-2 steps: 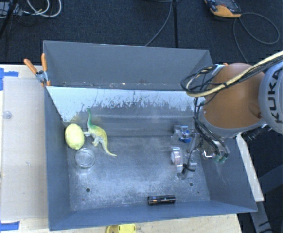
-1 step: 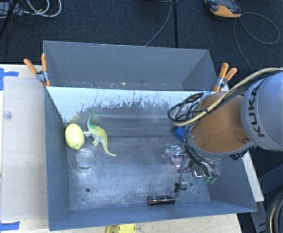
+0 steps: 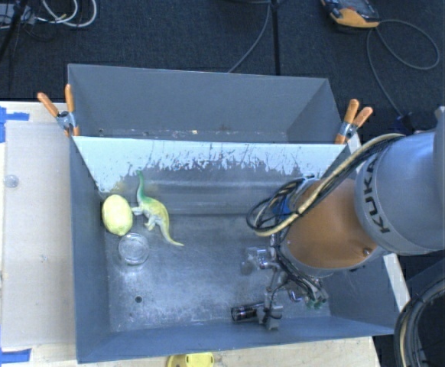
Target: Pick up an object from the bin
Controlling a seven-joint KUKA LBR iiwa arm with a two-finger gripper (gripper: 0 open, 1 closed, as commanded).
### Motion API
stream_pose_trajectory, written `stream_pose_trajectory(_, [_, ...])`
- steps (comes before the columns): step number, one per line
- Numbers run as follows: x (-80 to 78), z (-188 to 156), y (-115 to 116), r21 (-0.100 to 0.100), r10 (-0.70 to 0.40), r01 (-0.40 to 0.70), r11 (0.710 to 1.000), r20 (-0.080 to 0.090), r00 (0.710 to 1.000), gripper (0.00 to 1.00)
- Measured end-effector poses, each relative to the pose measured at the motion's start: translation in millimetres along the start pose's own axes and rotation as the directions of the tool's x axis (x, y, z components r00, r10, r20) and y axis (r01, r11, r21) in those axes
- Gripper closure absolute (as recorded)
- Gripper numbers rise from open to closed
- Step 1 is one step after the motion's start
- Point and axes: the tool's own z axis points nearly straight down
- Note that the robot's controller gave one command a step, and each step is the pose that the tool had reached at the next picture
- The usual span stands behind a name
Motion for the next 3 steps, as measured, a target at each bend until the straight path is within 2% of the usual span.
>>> stream_pose_trajectory(1, [0.7, -2.2, 7.3, 0.003, -0.054, 0.054, 0.999, 0.006, 0.999, 0.0])
stream_pose_trajectory(2, [3.8, -29.9, 44.0, 0.0, -0.183, 0.183, 0.983, 0.004, 0.983, 0.0])
stream_pose_trajectory(3, [4.9, 1.1, 25.7, 0.001, -0.061, 0.061, 0.998, 0.003, 0.998, 1.0])
